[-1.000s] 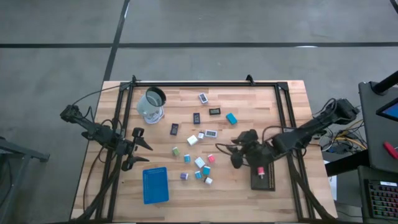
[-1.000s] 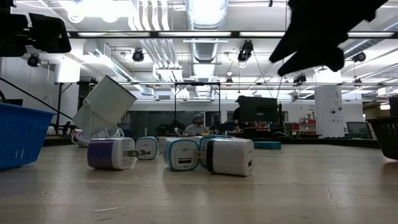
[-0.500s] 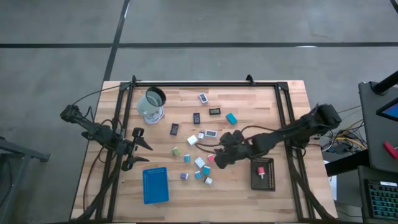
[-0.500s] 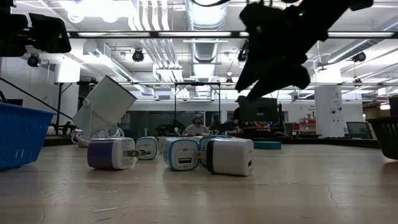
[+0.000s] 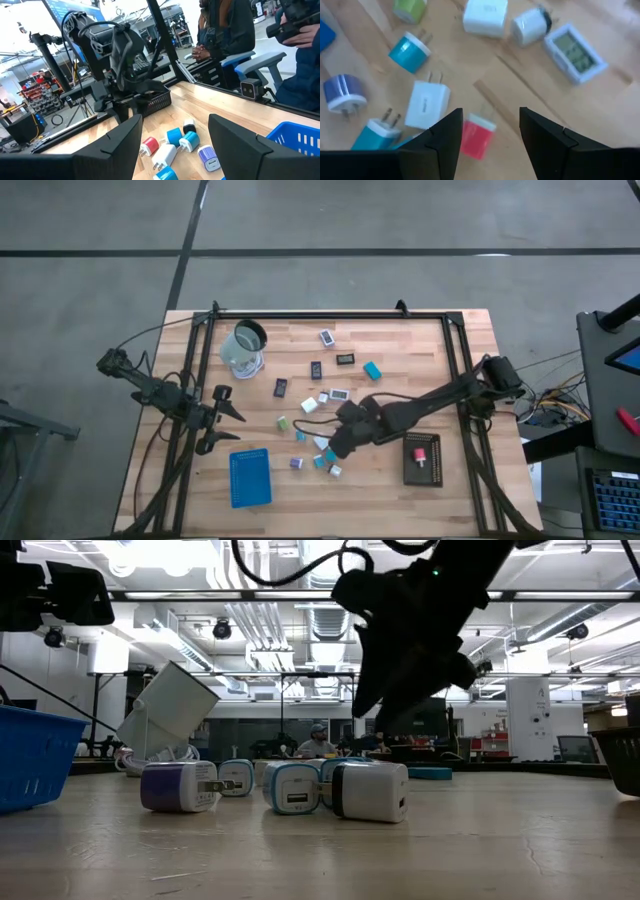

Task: Pick & Place Office items
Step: Put the pink charger adapter into the black bin

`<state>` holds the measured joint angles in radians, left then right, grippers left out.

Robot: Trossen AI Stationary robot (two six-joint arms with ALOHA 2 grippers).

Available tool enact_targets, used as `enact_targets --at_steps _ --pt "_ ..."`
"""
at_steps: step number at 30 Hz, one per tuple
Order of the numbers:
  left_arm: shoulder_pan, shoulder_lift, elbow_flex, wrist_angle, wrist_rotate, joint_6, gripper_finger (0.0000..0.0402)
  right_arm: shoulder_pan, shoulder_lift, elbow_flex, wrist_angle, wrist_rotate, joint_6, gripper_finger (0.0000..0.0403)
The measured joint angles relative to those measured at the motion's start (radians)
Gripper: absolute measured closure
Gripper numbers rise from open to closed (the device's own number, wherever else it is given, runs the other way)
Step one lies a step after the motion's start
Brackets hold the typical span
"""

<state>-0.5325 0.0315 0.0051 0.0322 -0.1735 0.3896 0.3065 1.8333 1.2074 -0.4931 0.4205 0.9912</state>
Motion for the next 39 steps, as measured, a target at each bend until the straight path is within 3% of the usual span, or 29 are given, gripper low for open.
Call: enact_targets --at_steps 27,39 --pt "0.000 0.005 0.000 0.000 0.000 0.000 0.0168 -0.028 0.105 -0.051 0.151 -0.119 0.030 0.0207" --pt "0.000 0.005 0.000 0.000 0.000 0.000 0.0168 -0.037 0.117 -0.050 0.149 -0.138 0.028 0.0247"
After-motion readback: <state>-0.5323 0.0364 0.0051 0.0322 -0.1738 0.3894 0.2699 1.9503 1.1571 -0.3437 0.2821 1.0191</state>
